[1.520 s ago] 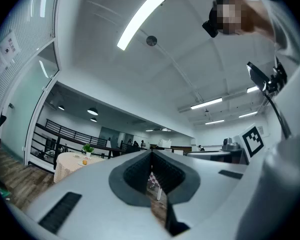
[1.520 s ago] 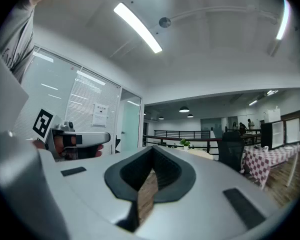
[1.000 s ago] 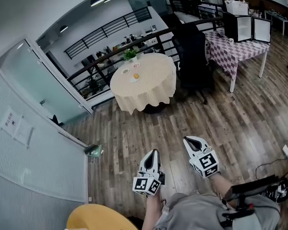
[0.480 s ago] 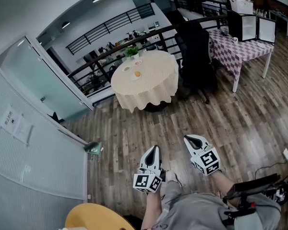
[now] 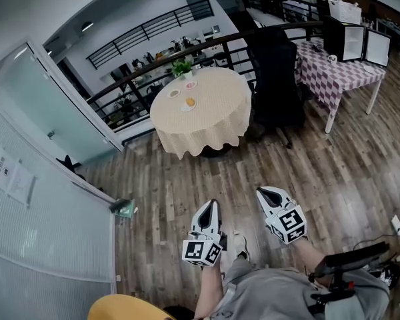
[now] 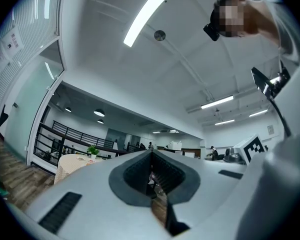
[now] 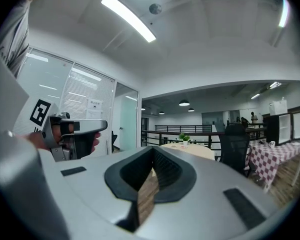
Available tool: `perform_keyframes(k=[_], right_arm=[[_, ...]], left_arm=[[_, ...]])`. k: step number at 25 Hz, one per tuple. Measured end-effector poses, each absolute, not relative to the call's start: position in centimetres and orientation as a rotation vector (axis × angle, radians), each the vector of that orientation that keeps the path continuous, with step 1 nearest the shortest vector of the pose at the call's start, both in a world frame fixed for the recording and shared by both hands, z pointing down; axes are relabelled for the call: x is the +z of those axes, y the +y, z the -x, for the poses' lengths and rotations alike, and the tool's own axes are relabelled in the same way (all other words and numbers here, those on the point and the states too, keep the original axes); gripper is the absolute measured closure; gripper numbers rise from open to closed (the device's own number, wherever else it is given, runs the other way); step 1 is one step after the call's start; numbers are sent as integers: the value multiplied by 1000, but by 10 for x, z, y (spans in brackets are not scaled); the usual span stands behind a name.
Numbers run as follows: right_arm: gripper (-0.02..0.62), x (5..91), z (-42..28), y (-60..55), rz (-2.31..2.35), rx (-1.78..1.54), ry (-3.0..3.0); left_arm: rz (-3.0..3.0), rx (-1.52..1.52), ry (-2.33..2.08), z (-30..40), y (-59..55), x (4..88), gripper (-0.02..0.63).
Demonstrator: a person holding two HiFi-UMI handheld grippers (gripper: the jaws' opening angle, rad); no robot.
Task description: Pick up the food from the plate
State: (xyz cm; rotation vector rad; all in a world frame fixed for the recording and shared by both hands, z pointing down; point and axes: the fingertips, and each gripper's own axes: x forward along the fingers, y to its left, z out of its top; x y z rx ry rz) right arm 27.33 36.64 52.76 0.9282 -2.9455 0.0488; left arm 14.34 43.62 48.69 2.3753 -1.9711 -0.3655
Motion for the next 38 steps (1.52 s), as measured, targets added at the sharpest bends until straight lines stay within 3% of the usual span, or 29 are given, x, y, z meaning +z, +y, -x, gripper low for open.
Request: perform_keyframes(k=[16, 38], right_arm=[[591, 518, -98, 196, -1021, 27, -2910], [591, 544, -22, 119, -1051, 98, -2888]], left_arm=[[-2441, -364, -1884, 35, 254, 482, 595], [-2379, -399, -1855, 118, 187, 515, 595]])
